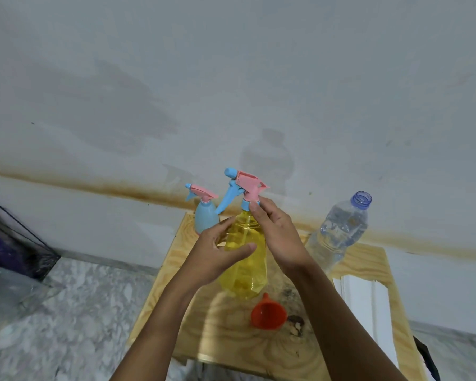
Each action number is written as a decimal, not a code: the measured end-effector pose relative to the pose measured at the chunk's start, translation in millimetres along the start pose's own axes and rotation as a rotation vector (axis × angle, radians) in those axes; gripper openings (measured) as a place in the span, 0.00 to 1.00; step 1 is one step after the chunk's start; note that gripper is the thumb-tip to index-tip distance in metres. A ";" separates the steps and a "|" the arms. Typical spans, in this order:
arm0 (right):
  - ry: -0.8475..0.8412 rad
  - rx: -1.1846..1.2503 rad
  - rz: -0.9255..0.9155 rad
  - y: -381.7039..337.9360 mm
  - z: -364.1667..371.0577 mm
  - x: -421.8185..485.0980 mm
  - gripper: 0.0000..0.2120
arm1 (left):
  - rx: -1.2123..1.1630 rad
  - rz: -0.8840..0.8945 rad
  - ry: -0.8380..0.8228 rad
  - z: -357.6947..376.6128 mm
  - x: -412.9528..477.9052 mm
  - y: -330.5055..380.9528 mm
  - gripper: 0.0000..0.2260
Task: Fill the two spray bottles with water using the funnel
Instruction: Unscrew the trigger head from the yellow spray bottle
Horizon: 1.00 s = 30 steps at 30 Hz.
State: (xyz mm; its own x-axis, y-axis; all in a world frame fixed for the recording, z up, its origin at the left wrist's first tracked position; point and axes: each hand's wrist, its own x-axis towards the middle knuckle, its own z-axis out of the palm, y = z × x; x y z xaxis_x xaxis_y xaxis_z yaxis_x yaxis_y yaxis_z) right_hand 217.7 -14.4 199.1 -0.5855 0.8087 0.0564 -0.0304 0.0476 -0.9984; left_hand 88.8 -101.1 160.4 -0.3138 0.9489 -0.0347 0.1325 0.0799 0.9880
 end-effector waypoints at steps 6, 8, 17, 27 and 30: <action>0.131 0.145 0.060 4.1 2.6 -0.5 0.17 | 0.037 0.002 0.023 3.9 2.2 0.2 0.26; 0.161 0.149 0.064 4.6 5.5 -2.6 0.14 | 0.052 0.020 0.020 5.4 2.2 2.9 0.24; 0.245 0.097 0.027 10.7 11.9 0.4 0.11 | 0.085 0.052 0.022 7.2 3.7 9.0 0.19; 0.322 0.042 0.017 6.7 17.8 4.9 0.15 | 0.152 0.055 0.079 4.2 4.1 3.5 0.25; 0.282 0.004 0.001 5.6 17.1 5.5 0.13 | 0.142 0.052 0.085 1.4 4.5 -0.1 0.25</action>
State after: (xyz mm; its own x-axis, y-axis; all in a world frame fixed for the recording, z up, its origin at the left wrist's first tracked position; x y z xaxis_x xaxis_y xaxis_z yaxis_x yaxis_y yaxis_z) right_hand 200.4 -19.7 193.8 -0.3368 0.9400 0.0536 -0.0338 0.0448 -0.9984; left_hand 88.7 -96.4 159.9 -0.3810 0.9239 0.0349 0.2802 0.0794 0.9566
